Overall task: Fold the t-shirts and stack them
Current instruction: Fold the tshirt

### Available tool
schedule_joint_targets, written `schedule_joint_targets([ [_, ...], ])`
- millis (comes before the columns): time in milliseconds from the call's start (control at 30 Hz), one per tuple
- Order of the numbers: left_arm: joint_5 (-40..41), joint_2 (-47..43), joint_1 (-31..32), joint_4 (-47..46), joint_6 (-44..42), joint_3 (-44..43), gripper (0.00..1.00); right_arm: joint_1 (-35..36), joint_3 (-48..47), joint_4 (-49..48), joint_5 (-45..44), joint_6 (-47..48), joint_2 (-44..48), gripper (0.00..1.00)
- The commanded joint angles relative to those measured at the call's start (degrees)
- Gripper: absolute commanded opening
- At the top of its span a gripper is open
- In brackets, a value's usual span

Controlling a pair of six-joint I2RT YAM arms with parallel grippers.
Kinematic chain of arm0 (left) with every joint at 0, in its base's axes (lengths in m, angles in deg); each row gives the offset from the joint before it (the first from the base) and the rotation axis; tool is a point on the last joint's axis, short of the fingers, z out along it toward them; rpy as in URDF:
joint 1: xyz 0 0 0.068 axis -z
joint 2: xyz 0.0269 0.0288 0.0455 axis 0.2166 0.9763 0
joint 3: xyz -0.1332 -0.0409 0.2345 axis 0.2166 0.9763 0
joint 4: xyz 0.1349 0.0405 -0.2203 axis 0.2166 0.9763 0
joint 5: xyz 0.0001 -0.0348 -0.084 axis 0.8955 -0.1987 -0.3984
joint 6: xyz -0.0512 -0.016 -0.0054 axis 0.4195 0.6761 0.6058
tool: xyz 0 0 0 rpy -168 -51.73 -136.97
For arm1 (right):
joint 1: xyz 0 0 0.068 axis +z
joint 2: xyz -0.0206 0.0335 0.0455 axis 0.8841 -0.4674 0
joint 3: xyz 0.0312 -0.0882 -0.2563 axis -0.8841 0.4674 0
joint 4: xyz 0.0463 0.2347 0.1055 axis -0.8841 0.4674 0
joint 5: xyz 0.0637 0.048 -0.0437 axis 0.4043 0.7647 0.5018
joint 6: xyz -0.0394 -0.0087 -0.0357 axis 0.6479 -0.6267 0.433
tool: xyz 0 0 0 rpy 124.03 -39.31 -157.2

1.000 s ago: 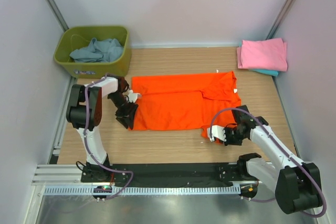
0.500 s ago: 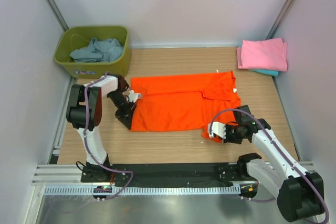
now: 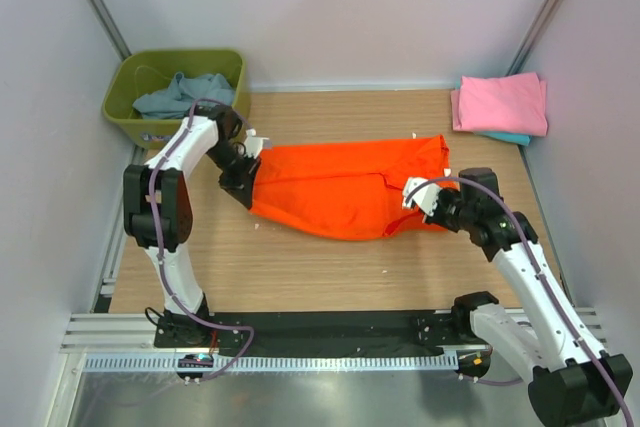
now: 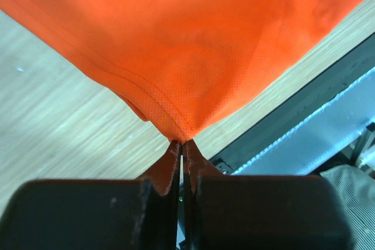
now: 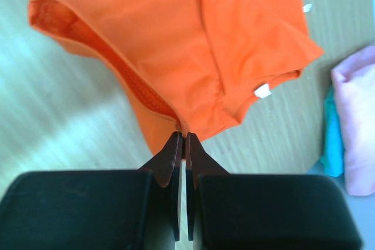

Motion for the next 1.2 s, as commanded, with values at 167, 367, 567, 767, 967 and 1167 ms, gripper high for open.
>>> schedule_joint_targets([
  [167, -2.24, 2.04, -0.36, 10.59, 1.3, -9.75, 0.0, 0.21, -7.08, -15.35, -3.26, -5.11, -10.3, 0.01],
  [367, -3.21, 4.06, -0.45, 10.06, 2.88, -12.04, 0.0, -0.49, -13.49, -21.07, -2.99, -5.98, -18.84, 0.02],
  [567, -4.17, 8.19, -2.2, 10.41, 4.9, -17.66, 0.0, -4.01, -20.17, -25.03, -0.8, -6.34, -28.33, 0.01],
  [767, -4.08, 12.06, -3.35, 9.62, 6.13, -22.84, 0.0, -5.33, -25.54, -27.14, 0.43, -5.9, -36.86, 0.01],
  [967, -3.56, 16.98, -4.4, 9.35, 6.57, -28.38, 0.0, -5.42, -30.29, -28.64, 0.87, -5.55, -44.59, 0.01],
  [1167, -2.94, 19.44, -4.84, 8.04, 7.28, -29.97, 0.0, -5.59, -34.51, -29.17, 0.88, -5.2, -49.87, 0.01],
])
